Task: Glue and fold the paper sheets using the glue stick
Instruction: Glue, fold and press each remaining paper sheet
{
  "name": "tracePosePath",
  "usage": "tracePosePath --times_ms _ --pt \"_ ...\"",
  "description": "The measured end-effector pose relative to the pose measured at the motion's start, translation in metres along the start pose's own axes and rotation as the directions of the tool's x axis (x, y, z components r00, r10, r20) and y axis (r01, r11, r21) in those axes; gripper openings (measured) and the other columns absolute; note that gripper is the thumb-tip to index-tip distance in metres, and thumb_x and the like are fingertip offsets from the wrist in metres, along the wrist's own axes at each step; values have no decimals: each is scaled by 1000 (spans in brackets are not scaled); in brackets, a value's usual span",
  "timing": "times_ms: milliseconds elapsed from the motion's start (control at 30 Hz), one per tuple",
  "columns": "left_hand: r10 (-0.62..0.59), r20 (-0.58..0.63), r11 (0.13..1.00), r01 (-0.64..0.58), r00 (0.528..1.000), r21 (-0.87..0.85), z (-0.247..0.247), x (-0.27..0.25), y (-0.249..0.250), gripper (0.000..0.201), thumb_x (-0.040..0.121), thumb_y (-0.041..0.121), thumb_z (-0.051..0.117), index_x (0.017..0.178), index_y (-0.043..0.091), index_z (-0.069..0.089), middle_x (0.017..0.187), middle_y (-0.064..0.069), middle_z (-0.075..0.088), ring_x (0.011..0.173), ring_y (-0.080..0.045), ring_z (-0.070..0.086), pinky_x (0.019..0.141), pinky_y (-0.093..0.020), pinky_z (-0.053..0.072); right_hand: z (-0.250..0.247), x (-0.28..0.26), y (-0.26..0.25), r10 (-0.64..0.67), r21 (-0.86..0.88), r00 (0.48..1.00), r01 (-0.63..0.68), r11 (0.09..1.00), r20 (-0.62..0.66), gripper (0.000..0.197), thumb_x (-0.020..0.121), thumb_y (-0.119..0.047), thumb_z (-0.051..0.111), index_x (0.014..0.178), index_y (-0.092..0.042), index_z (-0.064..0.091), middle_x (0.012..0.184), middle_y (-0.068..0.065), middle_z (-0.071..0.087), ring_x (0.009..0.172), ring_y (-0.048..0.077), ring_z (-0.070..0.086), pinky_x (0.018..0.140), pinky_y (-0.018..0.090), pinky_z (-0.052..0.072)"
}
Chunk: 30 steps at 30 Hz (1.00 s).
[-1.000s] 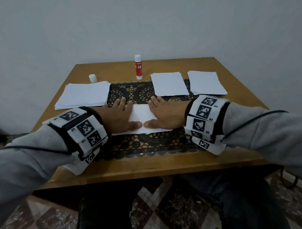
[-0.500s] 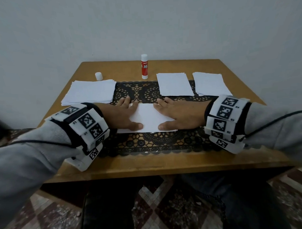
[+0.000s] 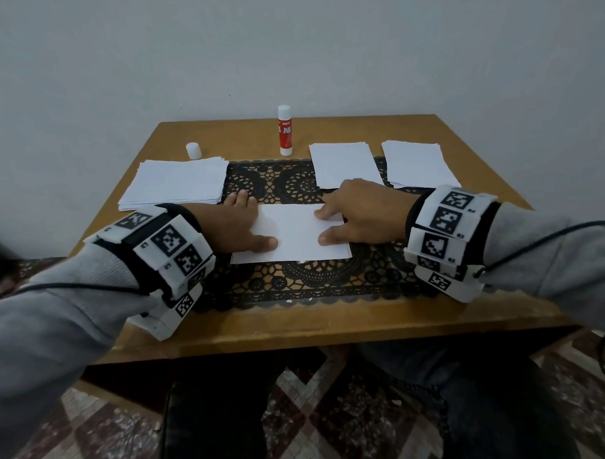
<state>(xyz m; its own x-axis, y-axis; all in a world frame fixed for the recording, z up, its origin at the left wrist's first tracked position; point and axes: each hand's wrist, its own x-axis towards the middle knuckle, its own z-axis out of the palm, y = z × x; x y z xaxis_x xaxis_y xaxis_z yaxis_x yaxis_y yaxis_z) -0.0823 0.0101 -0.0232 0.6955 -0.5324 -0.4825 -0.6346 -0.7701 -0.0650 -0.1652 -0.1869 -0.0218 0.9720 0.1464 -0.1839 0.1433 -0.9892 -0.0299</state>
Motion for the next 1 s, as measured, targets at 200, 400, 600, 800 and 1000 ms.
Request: tracePosePath --times_ms 200,400,600,800,1000 --pt "45 47 999 -45 998 -9 -5 -4 -7 99 84 65 48 151 28 -15 158 -9 -21 147 -24 -12 117 -46 5 -2 -4 -4 18 72 998 -14 997 -59 53 88 -46 64 129 -12 62 129 8 55 117 24 52 97 37 43" --pt "44 -134 994 -57 990 -97 -5 -3 -13 71 96 37 51 153 28 10 159 -7 15 142 -26 24 113 -35 22 0 -1 -3 130 -6 989 -130 991 -74 53 90 -51 57 114 -5 64 111 12 55 101 28 55 84 41 49" --pt "6 -275 982 -57 961 -178 -6 -1 -14 53 94 32 56 143 19 40 142 -6 45 127 -25 45 101 -32 35 -3 -1 8 196 0 980 -197 980 -45 56 88 -57 56 114 -7 62 111 12 50 99 27 52 79 37 48" --pt "41 -395 974 -125 918 -189 -7 3 -15 47 87 28 67 129 12 55 120 -9 60 104 -25 55 80 -29 40 -1 1 8 154 81 985 -147 986 -82 48 88 -47 63 117 -8 59 116 10 53 104 25 53 81 33 45" --pt "27 -425 977 -114 905 -182 -5 7 -15 32 89 21 64 119 12 59 105 -4 59 90 -17 49 76 -27 37 0 1 8 143 145 985 -128 981 -100 48 87 -42 66 120 -9 57 118 10 54 106 24 55 80 30 44"
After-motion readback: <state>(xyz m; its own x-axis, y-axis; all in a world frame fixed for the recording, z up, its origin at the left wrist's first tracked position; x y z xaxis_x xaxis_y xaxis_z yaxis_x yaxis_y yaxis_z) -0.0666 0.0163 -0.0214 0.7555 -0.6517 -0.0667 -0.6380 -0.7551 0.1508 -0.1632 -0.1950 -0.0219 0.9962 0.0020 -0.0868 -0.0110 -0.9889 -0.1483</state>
